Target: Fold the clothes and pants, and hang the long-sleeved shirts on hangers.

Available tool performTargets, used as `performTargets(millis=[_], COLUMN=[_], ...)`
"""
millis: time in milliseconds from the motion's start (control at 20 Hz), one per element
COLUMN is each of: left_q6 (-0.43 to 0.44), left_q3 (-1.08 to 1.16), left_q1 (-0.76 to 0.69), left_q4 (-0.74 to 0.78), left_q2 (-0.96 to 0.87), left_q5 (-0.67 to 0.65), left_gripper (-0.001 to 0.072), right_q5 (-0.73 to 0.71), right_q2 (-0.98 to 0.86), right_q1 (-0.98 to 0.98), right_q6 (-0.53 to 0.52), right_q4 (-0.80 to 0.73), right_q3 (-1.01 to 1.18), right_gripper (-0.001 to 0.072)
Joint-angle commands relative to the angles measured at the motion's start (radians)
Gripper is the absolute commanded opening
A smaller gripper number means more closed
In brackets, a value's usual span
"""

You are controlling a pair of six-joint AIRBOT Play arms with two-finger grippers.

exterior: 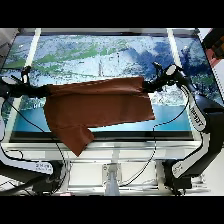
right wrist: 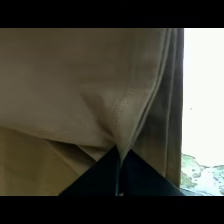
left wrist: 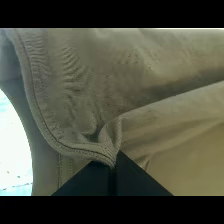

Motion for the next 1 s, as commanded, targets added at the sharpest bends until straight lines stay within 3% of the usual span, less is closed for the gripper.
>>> performTargets(millis=[0, 300, 550, 600, 650, 700, 750, 800, 950], left_q6=[0.0, -0.022, -0.033, -0.033, -0.033, -0.033, -0.034, -0.034, -0.033], left_q3=[0.055, 0.079, 0.079, 0.079, 0.079, 0.079, 0.079, 0.079, 0.079], left_q1=[0.002, 0.0, -0.008, -0.012, -0.015, -0.018, -0.022, -0.027, -0.039], left_q4=[0.066, 0.306, 0.319, 0.319, 0.319, 0.319, 0.315, 0.315, 0.313], left_q2=[-0.001, -0.001, -0.001, -0.001, -0.001, -0.001, -0.001, -0.001, -0.001], left_q5=[-0.098, -0.212, -0.212, -0.211, -0.212, -0.212, -0.212, -0.212, -0.232], left_gripper=[0.0016, 0.0016, 0.0019, 0.0032, 0.0113, 0.0291, 0.0509, 0.0613, 0.0611], right_q5=[0.006, 0.01, 0.01, 0.009, 0.01, 0.011, 0.014, 0.014, 0.035], right_q2=[-0.002, -0.002, -0.002, -0.002, -0.002, -0.001, 0.002, 0.006, 0.013], right_q1=[0.0, 0.0, 0.001, 0.001, 0.001, 0.001, 0.001, 0.001, 0.0], right_q6=[0.04, 0.044, 0.044, 0.043, 0.043, 0.043, 0.039, 0.039, 0.031], right_q4=[-0.037, -0.035, -0.011, -0.002, 0.006, 0.014, 0.023, 0.03, 0.022], right_q3=[0.0, 0.0, 0.0, 0.0, 0.0, 0.0, 0.0, 0.001, 0.025], right_gripper=[0.0014, 0.0015, 0.0017, 0.0054, 0.017, 0.0332, 0.0411, 0.0411, 0.0411])
